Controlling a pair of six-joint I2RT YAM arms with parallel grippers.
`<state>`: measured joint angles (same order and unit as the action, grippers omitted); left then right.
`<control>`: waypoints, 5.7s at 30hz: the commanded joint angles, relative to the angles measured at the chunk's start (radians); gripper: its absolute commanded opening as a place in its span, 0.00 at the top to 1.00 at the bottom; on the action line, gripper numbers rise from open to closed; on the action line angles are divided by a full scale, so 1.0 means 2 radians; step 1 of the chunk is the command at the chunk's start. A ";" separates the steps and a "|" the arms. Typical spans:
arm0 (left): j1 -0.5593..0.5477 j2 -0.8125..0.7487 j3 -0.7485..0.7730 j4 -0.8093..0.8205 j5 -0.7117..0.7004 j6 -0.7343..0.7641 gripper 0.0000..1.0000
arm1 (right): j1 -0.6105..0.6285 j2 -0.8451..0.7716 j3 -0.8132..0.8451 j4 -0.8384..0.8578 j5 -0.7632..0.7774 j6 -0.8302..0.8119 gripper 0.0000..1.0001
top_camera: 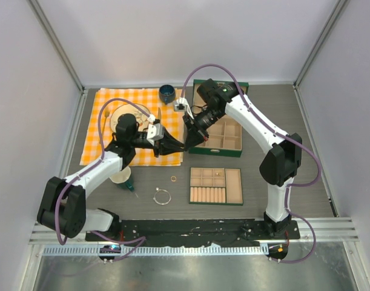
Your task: Organize the mixed jewelry
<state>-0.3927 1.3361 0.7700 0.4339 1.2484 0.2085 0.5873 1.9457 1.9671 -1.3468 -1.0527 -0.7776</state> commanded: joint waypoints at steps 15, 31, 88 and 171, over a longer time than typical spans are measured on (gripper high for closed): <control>-0.009 -0.010 -0.001 0.037 0.008 -0.015 1.00 | 0.005 -0.018 0.007 -0.071 -0.002 0.010 0.99; -0.011 -0.014 0.005 -0.040 -0.002 0.019 1.00 | 0.002 -0.049 0.009 -0.013 0.049 0.087 0.60; -0.025 -0.008 -0.002 0.020 -0.093 -0.137 1.00 | 0.043 -0.148 -0.045 0.136 0.325 0.187 0.60; 0.003 -0.002 0.014 0.058 -0.156 -0.219 0.34 | 0.065 -0.181 -0.155 0.157 0.348 0.204 0.99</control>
<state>-0.4324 1.3487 0.7574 0.5259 0.9993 -0.2405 0.7231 1.6653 1.7145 -1.0767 -0.4217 -0.4240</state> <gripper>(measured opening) 0.642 0.042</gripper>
